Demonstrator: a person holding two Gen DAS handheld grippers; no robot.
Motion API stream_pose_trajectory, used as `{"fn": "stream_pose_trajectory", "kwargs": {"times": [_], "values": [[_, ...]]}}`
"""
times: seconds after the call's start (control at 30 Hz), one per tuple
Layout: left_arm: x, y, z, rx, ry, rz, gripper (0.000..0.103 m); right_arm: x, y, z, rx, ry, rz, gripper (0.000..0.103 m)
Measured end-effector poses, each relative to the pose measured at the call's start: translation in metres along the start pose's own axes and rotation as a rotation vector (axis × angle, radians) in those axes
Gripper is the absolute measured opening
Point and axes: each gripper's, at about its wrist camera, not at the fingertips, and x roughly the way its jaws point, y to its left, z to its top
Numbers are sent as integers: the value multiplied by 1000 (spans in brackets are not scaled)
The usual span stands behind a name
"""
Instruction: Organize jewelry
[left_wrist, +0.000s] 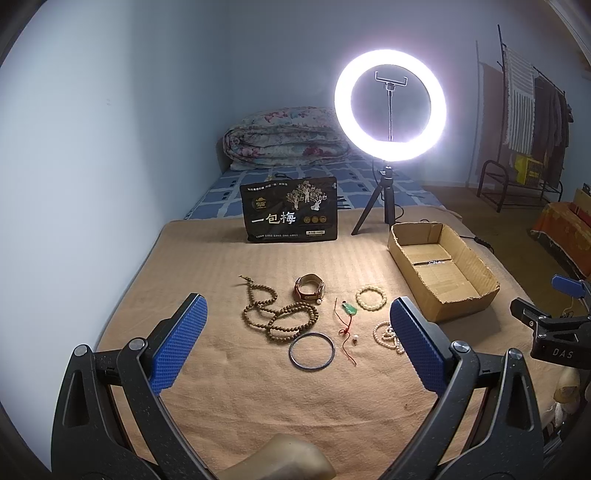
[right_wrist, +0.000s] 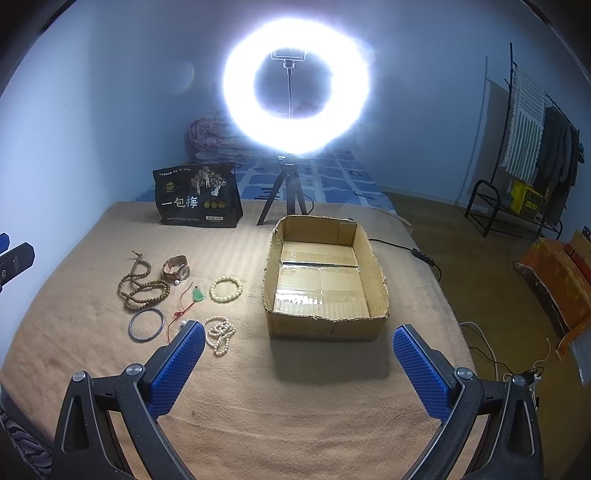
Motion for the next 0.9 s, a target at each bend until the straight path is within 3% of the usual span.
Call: {"fn": "stream_pose_trajectory", "kwargs": {"times": [0.9], "values": [[2,2,-1,-1,2,-4,101,0,0,-2,-1,1,1,103]]}}
